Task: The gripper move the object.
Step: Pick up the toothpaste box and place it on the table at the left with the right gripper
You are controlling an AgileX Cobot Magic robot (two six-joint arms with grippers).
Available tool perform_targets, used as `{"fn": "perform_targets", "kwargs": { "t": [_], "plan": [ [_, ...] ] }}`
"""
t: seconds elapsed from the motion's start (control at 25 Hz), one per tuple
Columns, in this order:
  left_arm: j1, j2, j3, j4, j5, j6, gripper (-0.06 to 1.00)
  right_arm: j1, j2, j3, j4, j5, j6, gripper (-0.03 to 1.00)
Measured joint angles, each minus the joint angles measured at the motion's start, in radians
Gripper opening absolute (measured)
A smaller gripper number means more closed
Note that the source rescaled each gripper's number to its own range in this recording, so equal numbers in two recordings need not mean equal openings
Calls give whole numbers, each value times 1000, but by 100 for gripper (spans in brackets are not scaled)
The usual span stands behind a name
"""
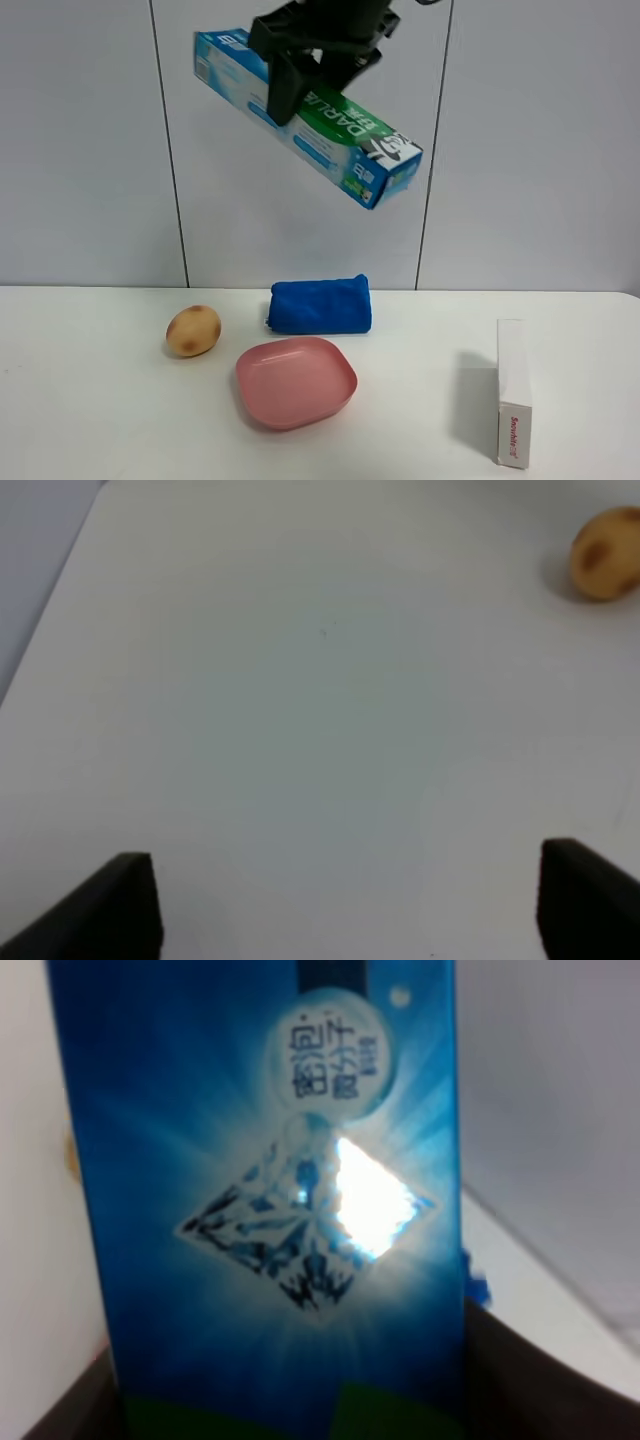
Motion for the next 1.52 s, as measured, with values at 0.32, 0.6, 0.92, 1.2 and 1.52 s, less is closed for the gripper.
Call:
{"fn": "perform_targets", "kwargs": {
  "t": [0.32, 0.6, 0.92, 1.2, 1.52],
  "plan": [
    [0, 0, 0, 0, 0, 0, 100, 83, 244, -283, 42, 155, -146, 0],
    [0, 0, 0, 0, 0, 0, 100, 126, 323, -294, 170, 167, -276, 0],
    [0, 0, 0, 0, -1, 0, 100, 139, 401, -296, 230, 41, -160, 0],
    [0, 0, 0, 0, -1, 0, 100, 143, 448, -296, 268, -211, 515, 0],
    [0, 0, 0, 0, -1, 0, 100, 143, 511, -296, 216, -333, 601, 0]
  ]
}}
